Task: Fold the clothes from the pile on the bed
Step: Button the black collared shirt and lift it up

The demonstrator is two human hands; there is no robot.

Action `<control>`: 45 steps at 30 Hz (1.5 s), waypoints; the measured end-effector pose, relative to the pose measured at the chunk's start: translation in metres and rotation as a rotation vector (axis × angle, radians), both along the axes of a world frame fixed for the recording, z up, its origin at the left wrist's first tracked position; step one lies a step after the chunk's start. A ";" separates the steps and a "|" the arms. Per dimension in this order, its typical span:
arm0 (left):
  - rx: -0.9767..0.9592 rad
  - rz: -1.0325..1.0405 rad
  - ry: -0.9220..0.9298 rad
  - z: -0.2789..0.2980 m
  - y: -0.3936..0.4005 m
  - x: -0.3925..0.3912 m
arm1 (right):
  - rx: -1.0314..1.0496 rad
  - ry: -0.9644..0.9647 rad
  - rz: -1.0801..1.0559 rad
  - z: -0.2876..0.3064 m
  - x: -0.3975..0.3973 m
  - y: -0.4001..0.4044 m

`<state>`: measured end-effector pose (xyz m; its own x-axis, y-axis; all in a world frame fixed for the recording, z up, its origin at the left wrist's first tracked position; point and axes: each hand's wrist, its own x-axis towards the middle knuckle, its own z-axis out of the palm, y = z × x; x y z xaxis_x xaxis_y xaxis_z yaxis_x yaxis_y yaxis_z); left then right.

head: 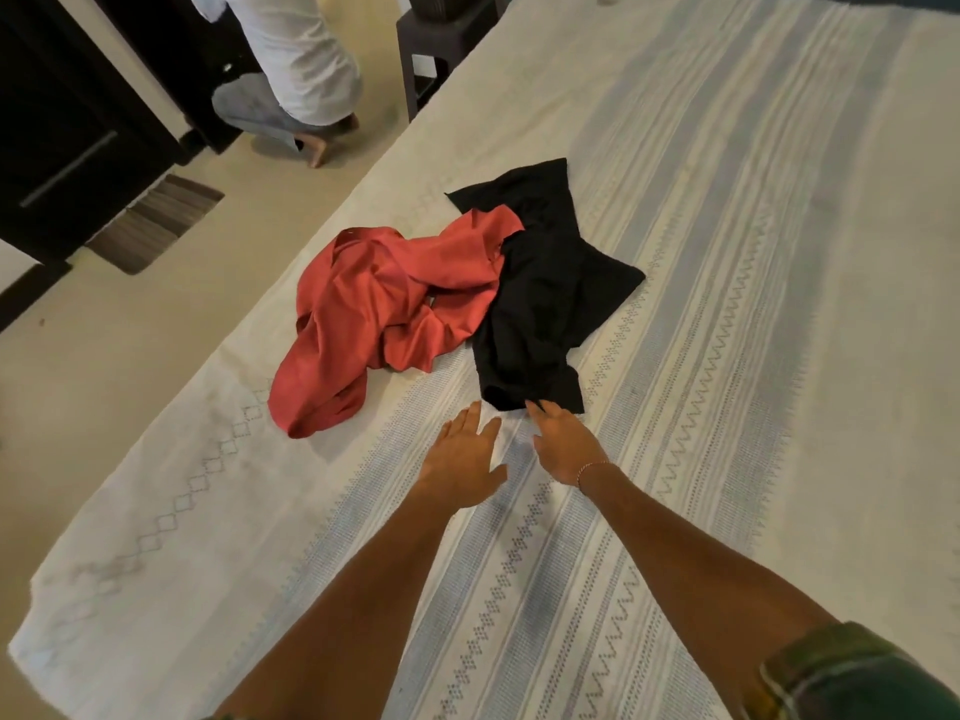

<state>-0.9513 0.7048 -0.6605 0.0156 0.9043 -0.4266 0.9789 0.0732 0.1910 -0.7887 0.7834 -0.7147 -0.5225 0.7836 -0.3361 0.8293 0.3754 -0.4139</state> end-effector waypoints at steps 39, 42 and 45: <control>0.432 -0.215 -0.070 0.434 -0.089 0.261 | 0.215 0.766 -0.744 0.466 0.331 -0.169; 0.561 -0.049 0.080 0.448 -0.113 0.289 | 0.123 0.862 -0.744 0.497 0.355 -0.195; 0.548 0.380 -0.342 0.459 -0.134 0.310 | -0.125 1.065 -0.799 0.526 0.377 -0.226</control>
<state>-0.6415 0.5710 -0.2017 -0.2891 0.9554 0.0594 0.7847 0.2010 0.5864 -0.4112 0.5576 -0.1891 0.0118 0.9893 -0.1453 0.0562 -0.1458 -0.9877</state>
